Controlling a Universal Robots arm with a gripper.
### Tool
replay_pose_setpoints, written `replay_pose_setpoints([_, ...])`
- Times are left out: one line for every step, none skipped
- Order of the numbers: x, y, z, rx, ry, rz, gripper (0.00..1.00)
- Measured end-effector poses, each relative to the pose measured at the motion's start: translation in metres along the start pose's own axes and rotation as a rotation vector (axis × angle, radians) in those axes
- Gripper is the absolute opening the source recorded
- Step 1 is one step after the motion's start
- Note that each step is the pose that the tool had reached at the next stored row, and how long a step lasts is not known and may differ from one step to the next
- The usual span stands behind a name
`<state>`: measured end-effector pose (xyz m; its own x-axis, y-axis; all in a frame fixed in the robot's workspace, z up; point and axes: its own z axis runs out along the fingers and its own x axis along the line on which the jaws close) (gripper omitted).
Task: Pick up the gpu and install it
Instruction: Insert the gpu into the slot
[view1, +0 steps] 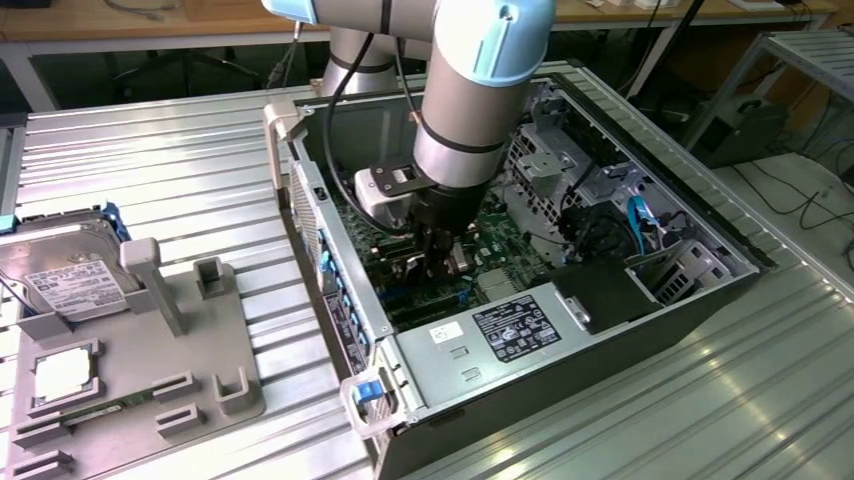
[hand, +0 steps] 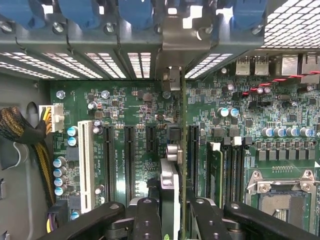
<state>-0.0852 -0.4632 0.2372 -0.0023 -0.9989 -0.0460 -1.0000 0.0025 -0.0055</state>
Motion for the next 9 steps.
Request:
replay_pose_setpoints([0.0, 0.0, -0.0001, 0.0, 0.0001, 0.0, 0.28])
replay_pose_setpoints([0.0, 0.0, -0.0002, 0.0, 0.0003, 0.0, 0.28])
replay_pose_setpoints([0.0001, 0.0002, -0.0002, 0.0001, 0.0005, 0.0, 0.28])
replay_pose_setpoints([0.0002, 0.0004, 0.0007, 0.0, 0.0012, 0.0, 0.28])
replay_pose_setpoints([0.0004, 0.0005, 0.0022, -0.0003, 0.002, 0.0, 0.28])
replay_pose_setpoints([0.0004, 0.0005, 0.0029, -0.0001, 0.0015, 0.0, 0.28])
replay_pose_setpoints([0.0003, 0.0004, 0.0031, 0.0001, 0.001, 0.0, 0.28])
replay_pose_setpoints([0.0002, 0.0004, 0.0034, 0.0003, 0.0005, 0.0, 0.28])
replay_pose_setpoints([0.0002, 0.0004, 0.0034, 0.0003, 0.0004, 0.0, 0.28])
